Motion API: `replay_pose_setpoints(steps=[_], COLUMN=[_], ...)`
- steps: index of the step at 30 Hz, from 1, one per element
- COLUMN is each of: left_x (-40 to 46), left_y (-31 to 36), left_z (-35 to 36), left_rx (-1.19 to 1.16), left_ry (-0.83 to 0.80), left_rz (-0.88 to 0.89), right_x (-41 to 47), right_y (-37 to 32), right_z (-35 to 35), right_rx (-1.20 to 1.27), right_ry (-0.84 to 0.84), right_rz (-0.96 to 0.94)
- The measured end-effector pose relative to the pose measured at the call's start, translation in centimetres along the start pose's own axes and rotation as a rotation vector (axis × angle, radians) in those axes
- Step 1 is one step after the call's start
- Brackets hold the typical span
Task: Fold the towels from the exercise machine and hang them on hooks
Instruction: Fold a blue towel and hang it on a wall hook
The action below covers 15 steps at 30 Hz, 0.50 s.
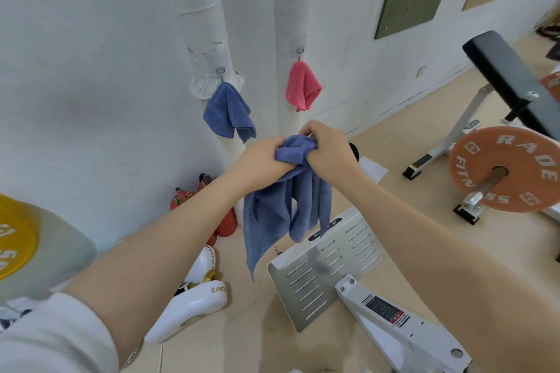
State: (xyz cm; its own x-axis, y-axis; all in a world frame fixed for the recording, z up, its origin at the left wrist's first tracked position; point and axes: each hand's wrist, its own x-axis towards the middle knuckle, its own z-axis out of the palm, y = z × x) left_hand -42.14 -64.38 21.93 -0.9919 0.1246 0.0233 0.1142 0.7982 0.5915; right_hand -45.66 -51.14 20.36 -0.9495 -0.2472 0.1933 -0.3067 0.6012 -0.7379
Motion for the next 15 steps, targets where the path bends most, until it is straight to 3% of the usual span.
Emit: replay_pose_setpoints(steps=[3, 9, 12, 15], left_x=[0.5, 0.9, 0.9, 1.0], left_y=[-0.9, -1.4, -2.0, -2.7], left_z=[-0.3, 0.0, 0.1, -0.2], left_rx=[-0.254, -0.844, -0.836, -0.794], left_ry=[0.150, 0.398, 0.471, 0.519], left_rz=[-0.035, -0.237, -0.266, -0.304], right_x=[0.0, 0.1, 0.3, 0.0], right_y=[1.8, 2.1, 1.3, 0.8], right_z=[-0.2, -0.2, -0.1, -0.8], right_rx=[-0.059, -0.033, 0.163, 0.403], right_ry=[0.079, 0.025, 0.123, 0.011], right_rz=[0.053, 0.083, 0.093, 0.134])
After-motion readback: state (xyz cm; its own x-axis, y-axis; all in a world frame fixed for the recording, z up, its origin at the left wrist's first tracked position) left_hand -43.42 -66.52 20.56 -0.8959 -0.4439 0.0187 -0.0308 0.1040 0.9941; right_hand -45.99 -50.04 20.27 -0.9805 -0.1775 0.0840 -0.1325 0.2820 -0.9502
